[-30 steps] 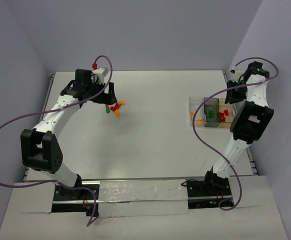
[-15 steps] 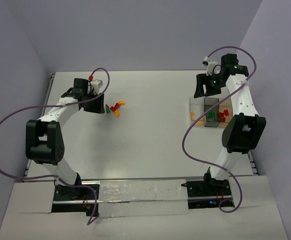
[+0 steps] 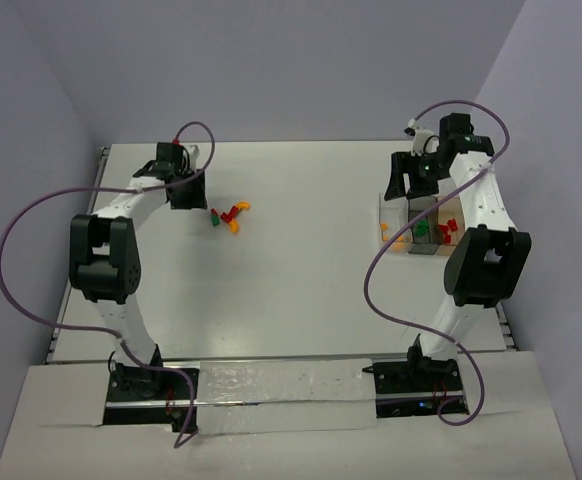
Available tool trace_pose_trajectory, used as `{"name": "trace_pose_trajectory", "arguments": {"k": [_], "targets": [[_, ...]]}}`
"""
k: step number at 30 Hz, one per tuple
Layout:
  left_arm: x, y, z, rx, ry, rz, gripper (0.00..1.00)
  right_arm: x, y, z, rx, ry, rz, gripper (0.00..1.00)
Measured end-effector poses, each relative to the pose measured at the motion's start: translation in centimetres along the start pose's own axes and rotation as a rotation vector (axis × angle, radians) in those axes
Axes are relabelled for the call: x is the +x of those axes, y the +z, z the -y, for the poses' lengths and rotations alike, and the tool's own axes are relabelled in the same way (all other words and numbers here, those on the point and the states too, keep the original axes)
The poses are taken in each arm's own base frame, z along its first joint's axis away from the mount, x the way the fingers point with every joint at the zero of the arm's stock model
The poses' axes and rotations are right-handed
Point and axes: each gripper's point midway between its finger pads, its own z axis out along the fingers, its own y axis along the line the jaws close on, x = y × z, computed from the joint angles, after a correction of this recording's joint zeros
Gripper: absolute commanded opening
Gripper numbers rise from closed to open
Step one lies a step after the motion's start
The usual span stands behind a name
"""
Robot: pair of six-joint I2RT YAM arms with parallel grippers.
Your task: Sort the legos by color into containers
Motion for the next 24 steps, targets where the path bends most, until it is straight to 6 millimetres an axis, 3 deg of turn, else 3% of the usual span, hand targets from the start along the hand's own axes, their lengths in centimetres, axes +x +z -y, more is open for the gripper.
{"name": "trace_pose_trajectory", "arguments": {"k": [3,5,13,24], "targets": [[-2.5,1.1,-0.3,-0.064,-0.089,0.033,0.56,0.2,0.2,0.0,-0.002,0.002,-0.005,0.76],[-3.0,1.6,-0.4,-0.099,-0.143,0.034,0.58,0.4,0.3,0.0,-0.003,0.005,-0.01,0.76],[0.0,3.7,-0.1,-0.153,-0.286,-0.091,0.64,0.5,0.4,0.1,-0.003,0.006,-0.013,0.76],[-0.1,5.2,1.0,-0.16,-0.359,-0.123,0.56,0.9,0.7,0.1,-0.005,0.01,-0.021,0.76]]}}
